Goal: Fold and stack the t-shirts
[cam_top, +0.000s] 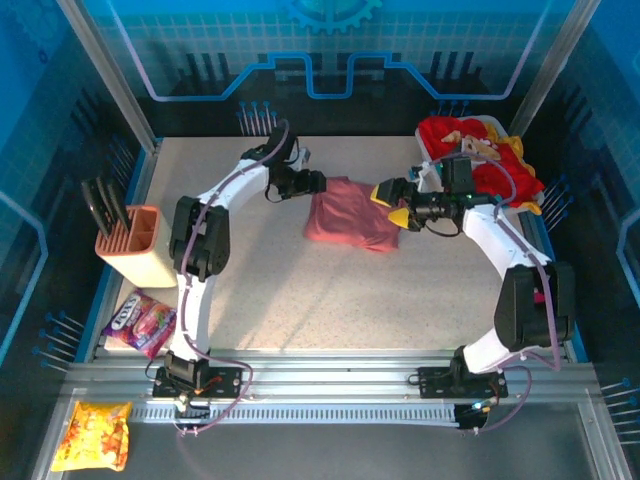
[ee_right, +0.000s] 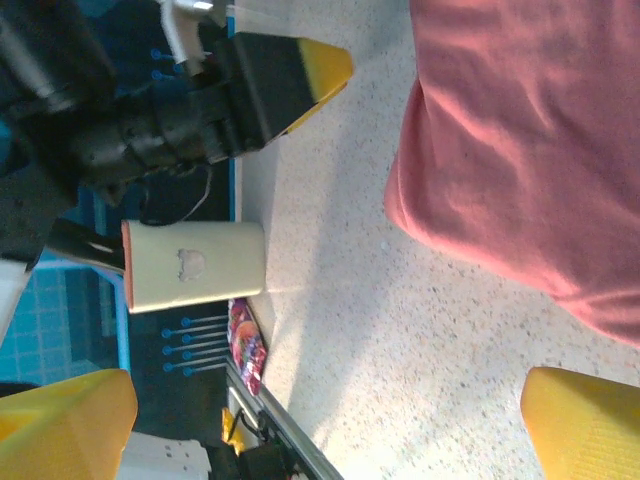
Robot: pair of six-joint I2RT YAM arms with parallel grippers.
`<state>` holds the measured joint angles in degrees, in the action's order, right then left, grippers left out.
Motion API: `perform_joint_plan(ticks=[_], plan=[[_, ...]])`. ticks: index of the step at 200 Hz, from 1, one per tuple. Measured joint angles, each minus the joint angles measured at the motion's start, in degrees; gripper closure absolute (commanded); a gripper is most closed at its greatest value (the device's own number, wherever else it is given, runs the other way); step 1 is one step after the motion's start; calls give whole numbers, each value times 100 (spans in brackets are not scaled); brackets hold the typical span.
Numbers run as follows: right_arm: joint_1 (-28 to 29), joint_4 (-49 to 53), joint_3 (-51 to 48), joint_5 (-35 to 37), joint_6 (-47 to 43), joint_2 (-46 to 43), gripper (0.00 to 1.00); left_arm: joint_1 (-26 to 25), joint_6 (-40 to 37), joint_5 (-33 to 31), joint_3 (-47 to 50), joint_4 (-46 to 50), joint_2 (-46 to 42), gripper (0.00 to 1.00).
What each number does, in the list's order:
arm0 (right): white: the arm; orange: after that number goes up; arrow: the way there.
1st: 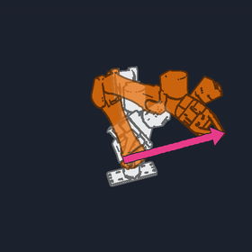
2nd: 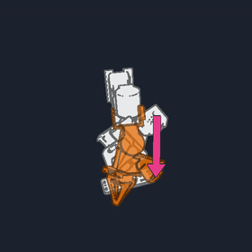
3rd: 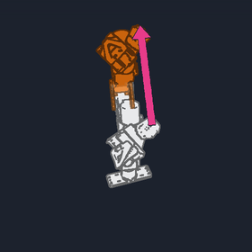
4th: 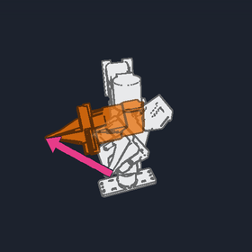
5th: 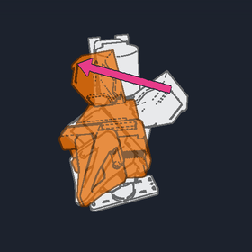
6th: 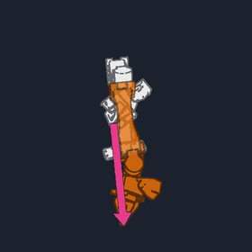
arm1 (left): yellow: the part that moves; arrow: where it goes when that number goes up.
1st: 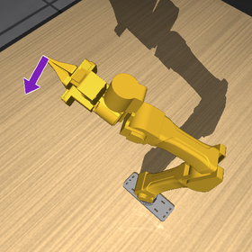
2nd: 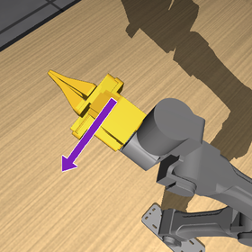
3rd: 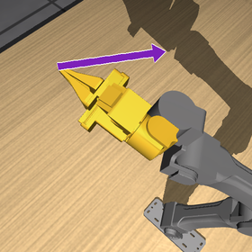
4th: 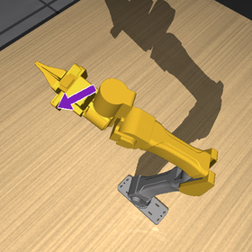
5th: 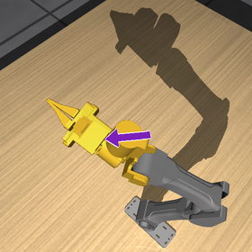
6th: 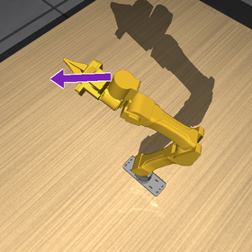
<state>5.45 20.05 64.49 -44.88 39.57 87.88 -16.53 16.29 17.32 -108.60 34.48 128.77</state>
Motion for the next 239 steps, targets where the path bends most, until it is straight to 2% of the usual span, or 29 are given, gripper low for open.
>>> perform_joint_plan(ticks=[27, 64, 152, 195, 239], plan=[[-2, 225, -190, 52, -227, -184, 0, -2, -157, -13, -109, 90, 240, 37], [-74, 407, -509, 96, -376, -361, 0, -2, -173, -13, -562, 166, 577, 37], [-214, 535, -645, 94, -514, -444, 0, -90, -120, -315, -570, 334, 791, 34], [-214, 551, -710, 94, -520, -444, 0, -332, 11, -361, -796, 446, 1021, 35], [-221, 590, -745, 92, -557, -474, 0, -352, 140, -367, -868, 546, 1040, 40]])
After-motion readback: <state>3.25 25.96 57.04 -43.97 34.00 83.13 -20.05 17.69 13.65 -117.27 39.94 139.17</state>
